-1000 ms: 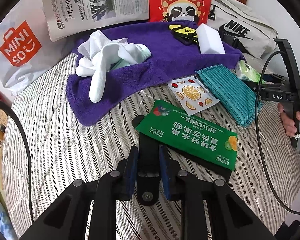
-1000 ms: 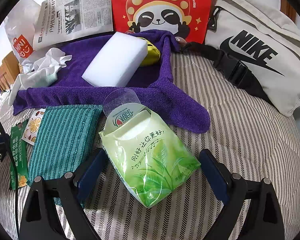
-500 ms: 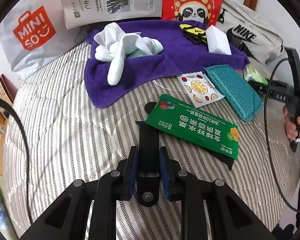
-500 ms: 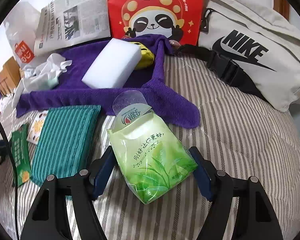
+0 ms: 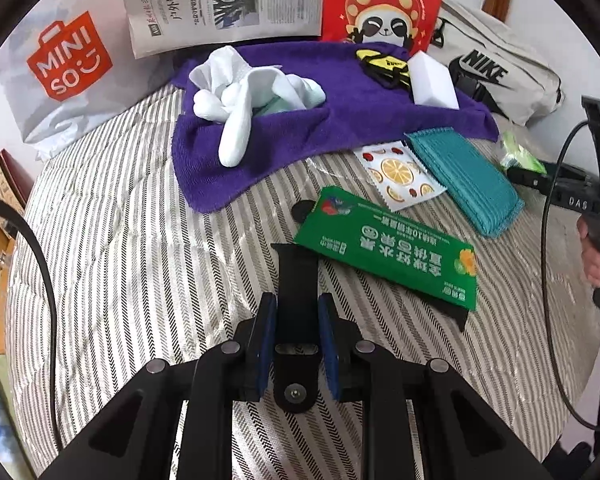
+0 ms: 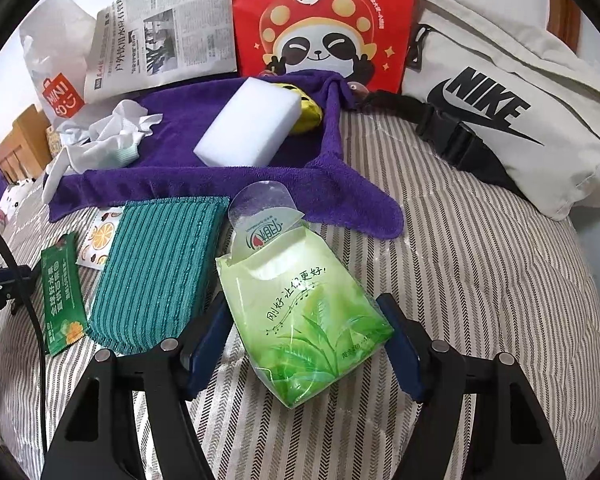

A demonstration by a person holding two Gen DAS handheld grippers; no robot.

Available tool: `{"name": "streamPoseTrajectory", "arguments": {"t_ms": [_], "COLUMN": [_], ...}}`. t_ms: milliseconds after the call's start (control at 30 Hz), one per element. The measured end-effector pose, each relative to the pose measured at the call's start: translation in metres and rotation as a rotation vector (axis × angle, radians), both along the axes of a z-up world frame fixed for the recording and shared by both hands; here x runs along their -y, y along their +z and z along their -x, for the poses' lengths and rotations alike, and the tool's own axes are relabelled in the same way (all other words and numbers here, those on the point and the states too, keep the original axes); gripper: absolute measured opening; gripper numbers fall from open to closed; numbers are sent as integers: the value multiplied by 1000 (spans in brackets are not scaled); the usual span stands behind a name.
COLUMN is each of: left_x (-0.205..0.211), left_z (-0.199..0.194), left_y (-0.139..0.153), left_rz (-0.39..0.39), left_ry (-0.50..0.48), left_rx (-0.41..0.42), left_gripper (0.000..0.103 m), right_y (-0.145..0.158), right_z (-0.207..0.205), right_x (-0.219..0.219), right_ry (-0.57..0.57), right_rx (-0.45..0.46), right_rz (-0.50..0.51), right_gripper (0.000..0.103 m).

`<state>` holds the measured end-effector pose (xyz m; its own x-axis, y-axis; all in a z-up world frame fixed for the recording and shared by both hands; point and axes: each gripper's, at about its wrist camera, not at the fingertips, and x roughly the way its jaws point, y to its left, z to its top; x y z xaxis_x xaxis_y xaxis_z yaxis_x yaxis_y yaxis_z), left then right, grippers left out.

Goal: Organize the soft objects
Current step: 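Close the right tool on the light-green tissue pack, then lift and carry the tissue pack over the purple towel with the right tool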

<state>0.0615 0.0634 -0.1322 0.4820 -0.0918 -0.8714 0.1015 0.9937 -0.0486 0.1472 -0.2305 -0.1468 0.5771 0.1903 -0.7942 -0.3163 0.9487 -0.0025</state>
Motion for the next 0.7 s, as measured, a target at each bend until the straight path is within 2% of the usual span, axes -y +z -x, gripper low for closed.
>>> {"name": "streamPoseTrajectory", "arguments": {"t_ms": [167, 367, 700], "left_x": [6, -2, -20], "left_z": [-1, 1, 9], "left_y": [0, 9, 39], "left_rz": [-33, -12, 3], "left_ry": [-7, 1, 30], "left_rx": [3, 12, 70], "left_gripper": [20, 21, 21], "right_y": [4, 24, 50], "right_z": [1, 4, -2], "right_x": [2, 2, -14], "right_ry": [-4, 2, 33], "right_rx": [-3, 4, 23], "right_rz": [-9, -29, -33], "right_gripper": [72, 72, 72]}}
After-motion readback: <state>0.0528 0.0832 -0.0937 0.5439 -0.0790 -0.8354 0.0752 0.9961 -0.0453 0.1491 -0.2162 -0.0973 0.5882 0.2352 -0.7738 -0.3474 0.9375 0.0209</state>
